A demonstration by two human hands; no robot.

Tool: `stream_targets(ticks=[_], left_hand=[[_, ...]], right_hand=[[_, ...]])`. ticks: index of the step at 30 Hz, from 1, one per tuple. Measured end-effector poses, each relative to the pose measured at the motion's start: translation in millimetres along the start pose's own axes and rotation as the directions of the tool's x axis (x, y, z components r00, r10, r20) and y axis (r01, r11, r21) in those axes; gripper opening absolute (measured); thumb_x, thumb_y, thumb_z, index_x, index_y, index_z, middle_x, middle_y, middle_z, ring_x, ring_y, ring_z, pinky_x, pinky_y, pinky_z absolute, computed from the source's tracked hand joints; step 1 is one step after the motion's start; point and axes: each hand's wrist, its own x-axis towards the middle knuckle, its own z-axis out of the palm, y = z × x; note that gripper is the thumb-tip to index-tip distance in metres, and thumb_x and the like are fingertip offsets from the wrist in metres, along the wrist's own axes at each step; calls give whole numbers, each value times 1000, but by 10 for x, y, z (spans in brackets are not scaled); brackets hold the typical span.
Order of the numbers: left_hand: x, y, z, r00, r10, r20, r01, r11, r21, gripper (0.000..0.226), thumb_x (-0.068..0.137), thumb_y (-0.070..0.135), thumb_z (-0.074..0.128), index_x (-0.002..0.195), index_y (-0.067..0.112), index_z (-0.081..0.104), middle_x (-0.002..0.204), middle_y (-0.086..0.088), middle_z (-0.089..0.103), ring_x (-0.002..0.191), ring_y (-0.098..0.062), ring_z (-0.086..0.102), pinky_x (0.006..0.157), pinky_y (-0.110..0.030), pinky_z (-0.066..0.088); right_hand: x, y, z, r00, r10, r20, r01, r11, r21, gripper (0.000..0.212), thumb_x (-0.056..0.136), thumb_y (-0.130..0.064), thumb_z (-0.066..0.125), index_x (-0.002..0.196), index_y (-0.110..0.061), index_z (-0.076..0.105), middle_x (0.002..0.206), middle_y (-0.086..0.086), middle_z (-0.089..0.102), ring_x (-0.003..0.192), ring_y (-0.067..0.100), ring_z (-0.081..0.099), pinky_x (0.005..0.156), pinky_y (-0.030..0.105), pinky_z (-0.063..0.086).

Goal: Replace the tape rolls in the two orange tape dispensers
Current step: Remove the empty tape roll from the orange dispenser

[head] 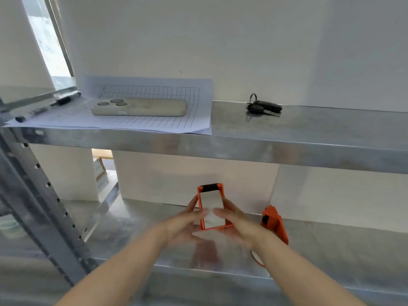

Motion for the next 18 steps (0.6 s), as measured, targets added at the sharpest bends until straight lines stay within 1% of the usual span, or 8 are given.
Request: stream_targets(ticks=[1, 2, 4, 6, 9, 12, 16, 18], left_hand=[[-6, 8, 37, 999, 24, 27, -23, 998, -57, 112, 49, 43, 88, 141, 46, 24, 133, -7, 57, 110, -29, 63, 83, -44, 54], [-12, 19, 69, 999, 48, 24, -45, 995, -90, 104, 55, 38, 86, 140, 46, 28, 131, -10, 59, 108, -31, 64, 78, -43, 56], [-31, 55, 95, 996, 92, -1, -91, 989, -113, 94, 63, 27, 79, 140, 48, 27, 131, -10, 59, 110, -32, 64, 79, -43, 57], [-66, 90, 93, 994, 109, -13, -110, 990, -85, 88, 66, 21, 75, 137, 49, 30, 127, -8, 62, 111, -30, 64, 82, -41, 57], [-82, 89, 83, 994, 111, -22, -112, 992, -64, 75, 71, 12, 68, 126, 52, 36, 118, -8, 67, 104, -27, 68, 80, -38, 58], [-58, 69, 108, 994, 111, -22, -113, 991, -78, 82, 69, 14, 72, 131, 51, 33, 121, -10, 66, 108, -29, 66, 81, -38, 58], [18, 12, 142, 994, 104, -10, -105, 985, -139, 91, 68, 17, 74, 140, 47, 27, 128, -11, 62, 113, -34, 63, 83, -42, 57], [53, -24, 147, 994, 106, -9, -105, 979, -173, 101, 61, 19, 82, 142, 44, 27, 131, -12, 60, 112, -36, 63, 81, -43, 58]], right_hand=[[9, 16, 6, 1000, 1, 16, -2, 999, 47, 59, 76, -13, 68, 131, -19, 48, 124, 10, 64, 113, 29, 64, 92, 40, 55], [-1, 5, 23, 1000, 5, 30, -7, 998, 70, 64, 74, -15, 70, 133, -20, 45, 129, 12, 61, 117, 30, 61, 93, 42, 53], [23, 1, -2, 998, 14, 64, -16, 999, 29, 72, 68, -19, 74, 133, -23, 43, 135, 12, 57, 121, 29, 58, 96, 42, 51], [20, -33, -40, 996, 31, 80, -26, 998, -54, 81, 63, -23, 77, 134, -26, 40, 137, 10, 54, 122, 26, 58, 98, 39, 50], [43, -31, -126, 996, 24, 89, -9, 986, -168, 88, 62, -24, 79, 139, -25, 36, 137, 10, 54, 121, 25, 59, 103, 41, 48], [26, -49, -157, 996, 23, 91, -7, 984, -175, 88, 62, -22, 80, 138, -25, 37, 130, 15, 61, 119, 28, 60, 108, 46, 42], [-27, -108, -170, 998, 6, 63, 7, 981, -195, 88, 58, -25, 81, 136, -23, 40, 131, 15, 59, 118, 28, 60, 104, 42, 47], [-62, -121, -214, 998, 6, 55, 5, 981, -193, 87, 58, -26, 80, 135, -22, 41, 132, 14, 59, 119, 27, 60, 102, 41, 48]])
